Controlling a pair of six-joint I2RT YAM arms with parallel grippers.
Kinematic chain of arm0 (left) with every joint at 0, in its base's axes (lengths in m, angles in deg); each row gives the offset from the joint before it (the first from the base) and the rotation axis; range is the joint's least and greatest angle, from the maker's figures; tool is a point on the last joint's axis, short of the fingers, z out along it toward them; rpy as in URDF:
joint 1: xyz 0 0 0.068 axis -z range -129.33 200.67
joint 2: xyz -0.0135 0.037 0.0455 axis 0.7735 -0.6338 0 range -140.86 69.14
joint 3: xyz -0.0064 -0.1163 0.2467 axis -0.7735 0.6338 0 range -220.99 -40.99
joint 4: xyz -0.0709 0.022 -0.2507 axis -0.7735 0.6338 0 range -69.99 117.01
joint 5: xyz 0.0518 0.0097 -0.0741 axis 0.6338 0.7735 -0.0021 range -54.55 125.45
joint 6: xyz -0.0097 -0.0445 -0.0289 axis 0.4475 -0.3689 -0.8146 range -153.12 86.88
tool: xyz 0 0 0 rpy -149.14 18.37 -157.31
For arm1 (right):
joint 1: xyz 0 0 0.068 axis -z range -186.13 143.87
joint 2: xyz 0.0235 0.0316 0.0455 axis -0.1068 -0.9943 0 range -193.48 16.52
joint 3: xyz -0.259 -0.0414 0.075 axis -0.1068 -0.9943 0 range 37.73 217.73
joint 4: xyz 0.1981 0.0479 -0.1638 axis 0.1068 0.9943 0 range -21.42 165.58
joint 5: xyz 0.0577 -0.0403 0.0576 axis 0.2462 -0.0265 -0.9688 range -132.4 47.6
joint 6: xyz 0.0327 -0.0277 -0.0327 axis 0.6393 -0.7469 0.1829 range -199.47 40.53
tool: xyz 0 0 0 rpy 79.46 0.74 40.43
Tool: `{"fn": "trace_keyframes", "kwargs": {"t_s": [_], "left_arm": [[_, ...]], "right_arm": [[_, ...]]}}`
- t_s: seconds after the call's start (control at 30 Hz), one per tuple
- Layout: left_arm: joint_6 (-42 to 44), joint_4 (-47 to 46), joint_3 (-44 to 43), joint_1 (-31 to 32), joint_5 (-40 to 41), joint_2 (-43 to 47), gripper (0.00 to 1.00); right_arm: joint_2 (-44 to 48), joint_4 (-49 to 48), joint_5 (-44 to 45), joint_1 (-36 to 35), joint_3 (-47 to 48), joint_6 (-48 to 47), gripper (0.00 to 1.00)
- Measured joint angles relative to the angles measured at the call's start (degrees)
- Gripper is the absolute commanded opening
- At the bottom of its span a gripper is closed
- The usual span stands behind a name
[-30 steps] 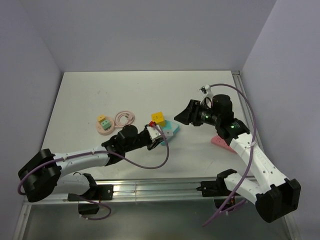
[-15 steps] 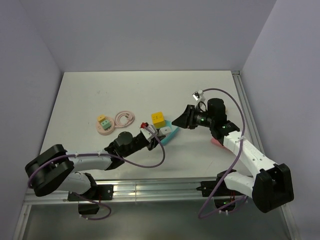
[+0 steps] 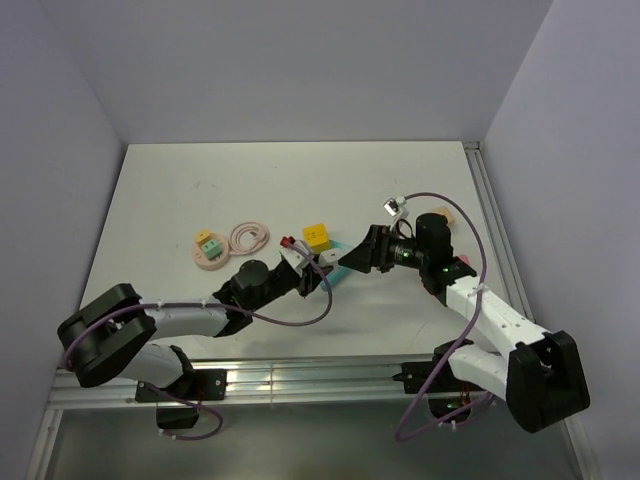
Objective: Insert the plug
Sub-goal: Adjust the plug.
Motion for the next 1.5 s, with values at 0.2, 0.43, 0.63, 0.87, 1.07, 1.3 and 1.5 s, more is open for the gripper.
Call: {"fn": "trace_keyframes", "kwargs": {"t_s": [0.2,0.43,0.63,0.87,1.07,1.3,1.5], "left_arm": [[-9.6,9.3,-3.3,-1.5,1.3,10.4,0.0],[-21.4,17.4,-8.1,-7.2,-4.7,18.1,0.0],[-27.8,21.1,-8.8,-8.4,-11.5,19.1,0.0],[-30.9,21.4,-8.8,-8.4,-16.0,19.1,0.0],[-32.2,20.9,-8.8,-8.4,-18.5,19.1,0.0],[-33.4,18.9,-8.8,-8.4,-20.5,19.6,0.0],[-33.9,18.3,-8.8,-8.6,-21.7,20.2,0.0]], "right_arm": [[5.1,-7.2,-0.9,0.0,-5.8,0.1,0.81],[12.3,-19.3,-5.2,0.0,-9.9,2.2,0.76],[15.3,-25.7,-7.3,-0.3,-9.8,3.4,0.77],[11.0,-27.5,-8.7,-1.8,-7.3,3.7,0.77],[7.2,-28.6,-9.0,-3.3,-5.2,3.6,0.72],[5.4,-27.9,-9.7,-7.1,-3.0,1.8,0.49],[5.4,-29.1,-11.8,-8.0,-2.8,2.1,0.09]]}}
